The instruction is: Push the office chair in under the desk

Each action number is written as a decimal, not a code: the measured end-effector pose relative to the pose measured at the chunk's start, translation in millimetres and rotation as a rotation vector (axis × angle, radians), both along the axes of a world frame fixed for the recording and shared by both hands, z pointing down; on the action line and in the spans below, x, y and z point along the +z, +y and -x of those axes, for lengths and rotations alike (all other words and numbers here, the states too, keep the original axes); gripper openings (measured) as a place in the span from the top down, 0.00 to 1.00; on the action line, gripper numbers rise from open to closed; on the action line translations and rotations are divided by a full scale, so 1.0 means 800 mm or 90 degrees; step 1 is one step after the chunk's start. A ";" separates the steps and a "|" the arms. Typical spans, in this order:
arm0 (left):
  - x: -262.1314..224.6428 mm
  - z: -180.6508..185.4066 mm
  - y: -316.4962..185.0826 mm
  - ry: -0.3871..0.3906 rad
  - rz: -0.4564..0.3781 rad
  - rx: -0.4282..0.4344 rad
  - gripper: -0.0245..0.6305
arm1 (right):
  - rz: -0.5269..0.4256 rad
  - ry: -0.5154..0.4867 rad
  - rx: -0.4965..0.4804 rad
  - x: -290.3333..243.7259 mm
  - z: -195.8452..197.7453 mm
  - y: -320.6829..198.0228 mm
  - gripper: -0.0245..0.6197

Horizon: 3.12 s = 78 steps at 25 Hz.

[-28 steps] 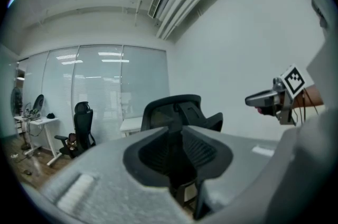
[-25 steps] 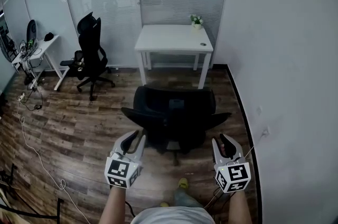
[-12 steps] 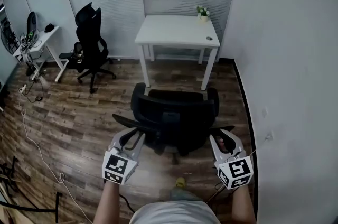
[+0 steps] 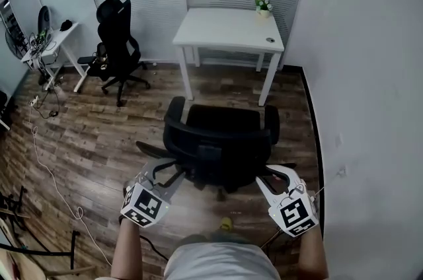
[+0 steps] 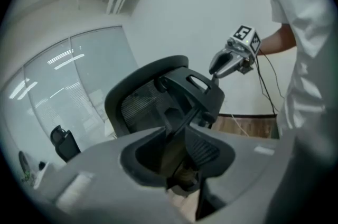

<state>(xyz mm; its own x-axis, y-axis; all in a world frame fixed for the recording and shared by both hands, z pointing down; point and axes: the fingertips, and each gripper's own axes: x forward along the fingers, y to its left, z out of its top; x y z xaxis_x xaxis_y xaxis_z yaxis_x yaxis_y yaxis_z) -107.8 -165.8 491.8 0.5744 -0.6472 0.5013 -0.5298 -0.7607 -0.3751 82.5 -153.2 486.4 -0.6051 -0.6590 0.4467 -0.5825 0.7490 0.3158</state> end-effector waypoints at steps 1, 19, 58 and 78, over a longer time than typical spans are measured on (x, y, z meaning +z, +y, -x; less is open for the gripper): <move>0.003 -0.001 0.000 -0.023 0.002 0.008 0.78 | 0.000 0.024 -0.015 0.004 0.001 0.001 0.83; 0.050 0.009 -0.024 -0.328 0.000 0.155 0.67 | 0.000 0.339 -0.085 0.048 0.001 -0.009 0.77; 0.048 0.012 -0.276 -0.300 -0.052 0.216 0.70 | 0.059 0.262 0.000 0.046 0.007 -0.262 0.70; 0.047 -0.015 -0.466 -0.294 -0.044 0.197 0.67 | 0.051 0.224 -0.029 0.043 -0.018 -0.442 0.70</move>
<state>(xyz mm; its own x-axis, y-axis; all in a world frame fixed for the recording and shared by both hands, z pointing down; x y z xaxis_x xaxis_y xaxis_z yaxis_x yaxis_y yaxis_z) -95.5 -538.7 529.5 0.4732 -0.5242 0.7080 -0.0550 -0.8197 -0.5702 97.2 -506.9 520.7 -0.4328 -0.5895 0.6820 -0.4148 0.8020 0.4299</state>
